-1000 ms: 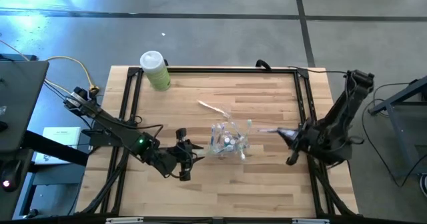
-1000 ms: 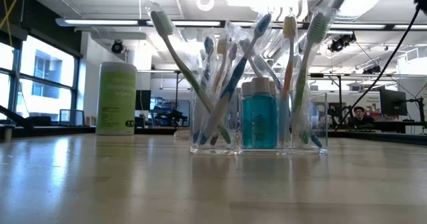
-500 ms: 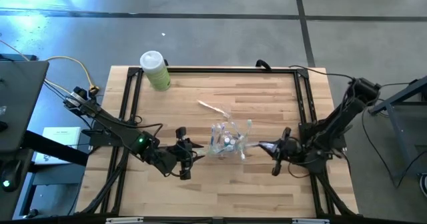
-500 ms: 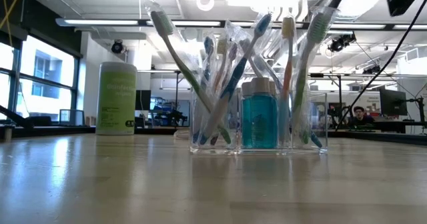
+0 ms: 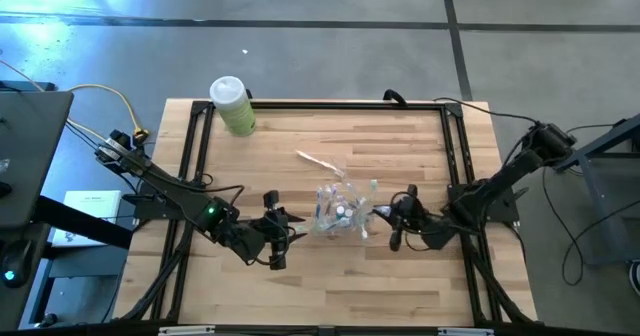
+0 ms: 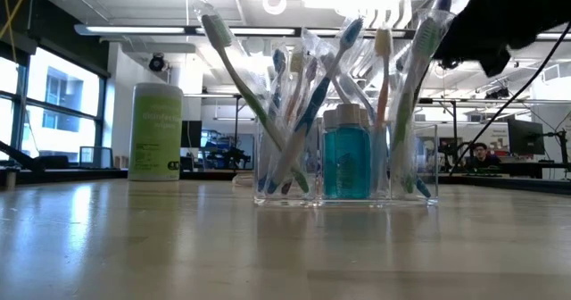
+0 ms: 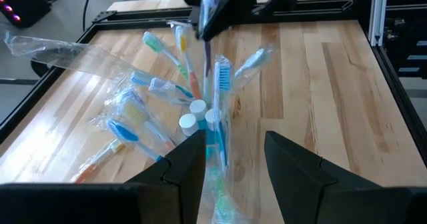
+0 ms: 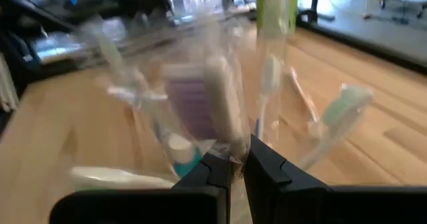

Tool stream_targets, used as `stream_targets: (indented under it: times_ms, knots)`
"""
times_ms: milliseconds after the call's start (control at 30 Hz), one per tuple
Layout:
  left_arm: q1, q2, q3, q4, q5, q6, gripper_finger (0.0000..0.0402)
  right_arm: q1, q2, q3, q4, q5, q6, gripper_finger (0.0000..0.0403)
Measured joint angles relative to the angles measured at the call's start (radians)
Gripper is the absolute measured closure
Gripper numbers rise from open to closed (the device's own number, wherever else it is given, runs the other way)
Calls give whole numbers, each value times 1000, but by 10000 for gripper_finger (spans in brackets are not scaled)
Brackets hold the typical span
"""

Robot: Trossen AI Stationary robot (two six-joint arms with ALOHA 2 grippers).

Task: Pick & Place toothbrushing station
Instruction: Put the violet toothbrush into the transparent organizer

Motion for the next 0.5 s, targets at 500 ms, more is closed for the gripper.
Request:
stream_targets:
  times_ms: [500]
  knots:
    - [0, 0, 0, 0, -1, 0, 254, -78, 72, 0, -2, -168, 18, 278]
